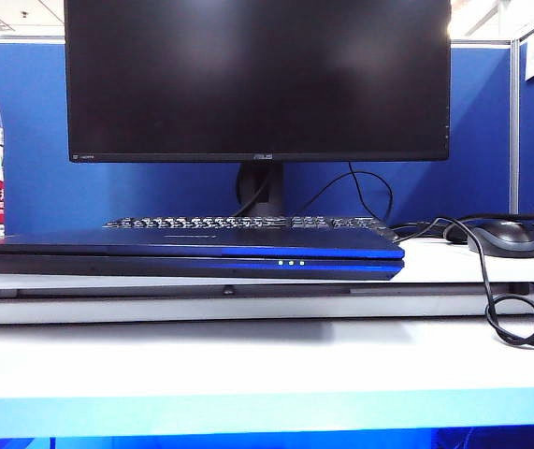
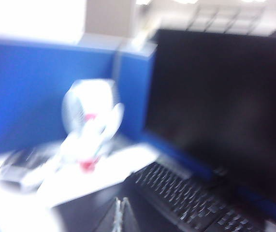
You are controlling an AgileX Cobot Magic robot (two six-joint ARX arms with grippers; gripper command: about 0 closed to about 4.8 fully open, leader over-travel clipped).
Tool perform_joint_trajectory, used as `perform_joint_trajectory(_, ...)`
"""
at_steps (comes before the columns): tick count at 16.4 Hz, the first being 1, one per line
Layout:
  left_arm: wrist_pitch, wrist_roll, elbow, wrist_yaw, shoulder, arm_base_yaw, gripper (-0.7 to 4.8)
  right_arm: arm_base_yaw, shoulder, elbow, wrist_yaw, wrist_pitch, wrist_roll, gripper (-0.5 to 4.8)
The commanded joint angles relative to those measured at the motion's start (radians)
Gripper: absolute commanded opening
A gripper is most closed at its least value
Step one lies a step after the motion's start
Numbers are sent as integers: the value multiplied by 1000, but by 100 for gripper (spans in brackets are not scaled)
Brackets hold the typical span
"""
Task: Close the lid of the black laptop.
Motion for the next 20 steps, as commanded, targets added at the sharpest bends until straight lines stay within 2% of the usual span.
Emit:
perform_joint_trajectory(1,35,-20,-30,8,-24,0,-5,1,-95,-77,89,100,117,-8)
perform_joint_trajectory(4,51,-24,-33,63,-24,0,-5,0,-151,-105,91,98,204,-8)
perform_joint_trajectory(7,40,-24,-40,122,-24,0,-5,0,-254,-187,257,99,271,-8)
perform_joint_trajectory(10,36,-25,-83,185,-24,0,-6,0,-412,-323,329,79,344,-8)
perform_joint_trajectory(13,33,-37,-164,192,-33,0,-6,0,-466,-395,321,-71,400,-8)
perform_joint_trajectory(16,52,-63,-261,230,-54,0,-5,0,-470,-475,309,-83,397,-7)
perform_joint_trajectory(20,88,-90,-359,232,-55,0,-5,0,-470,-603,326,-39,398,-7)
